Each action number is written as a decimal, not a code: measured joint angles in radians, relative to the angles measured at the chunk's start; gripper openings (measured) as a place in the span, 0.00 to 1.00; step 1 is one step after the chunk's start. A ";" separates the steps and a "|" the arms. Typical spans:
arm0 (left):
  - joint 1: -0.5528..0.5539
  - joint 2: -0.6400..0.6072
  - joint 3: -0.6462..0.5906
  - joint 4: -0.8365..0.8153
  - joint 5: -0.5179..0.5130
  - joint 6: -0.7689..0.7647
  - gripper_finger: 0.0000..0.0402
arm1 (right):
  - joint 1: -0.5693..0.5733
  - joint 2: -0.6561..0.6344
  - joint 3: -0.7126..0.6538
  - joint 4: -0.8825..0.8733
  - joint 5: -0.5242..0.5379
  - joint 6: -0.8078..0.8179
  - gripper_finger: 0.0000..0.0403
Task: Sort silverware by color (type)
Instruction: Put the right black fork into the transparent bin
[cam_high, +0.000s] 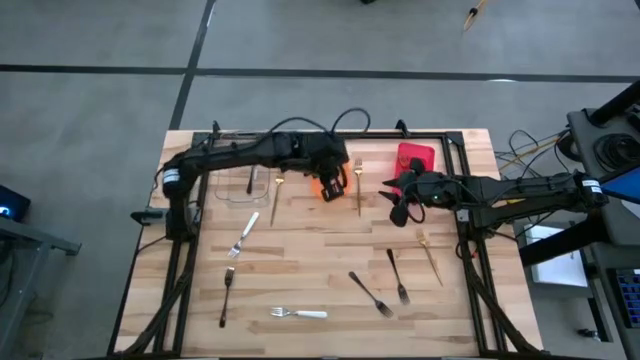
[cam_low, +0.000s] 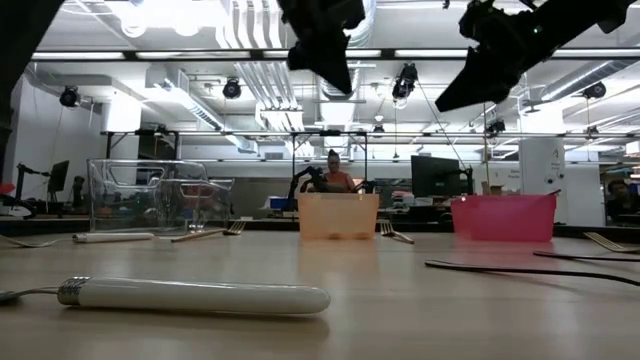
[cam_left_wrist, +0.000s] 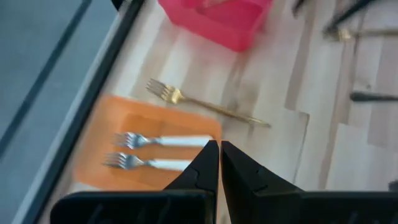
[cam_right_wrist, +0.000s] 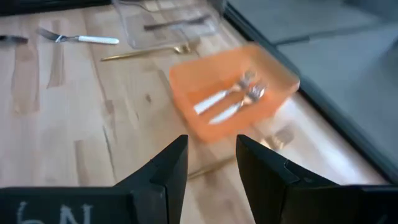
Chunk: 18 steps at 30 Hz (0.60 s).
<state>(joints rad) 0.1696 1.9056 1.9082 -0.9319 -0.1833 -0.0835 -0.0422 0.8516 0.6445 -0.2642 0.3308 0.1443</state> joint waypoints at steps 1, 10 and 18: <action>-0.007 -0.020 -0.053 0.035 0.000 -0.014 0.00 | 0.000 0.000 0.000 -0.012 0.001 0.030 0.32; -0.067 -0.207 -0.444 0.233 0.002 -0.171 0.00 | 0.000 0.000 0.000 -0.022 0.001 0.145 0.32; -0.103 -0.285 -0.607 0.148 0.021 -0.403 0.00 | 0.000 0.001 0.000 0.025 0.009 0.032 0.32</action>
<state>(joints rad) 0.0661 1.6209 1.3016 -0.7837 -0.1621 -0.4868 -0.0422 0.8524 0.6445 -0.2397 0.3402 0.1758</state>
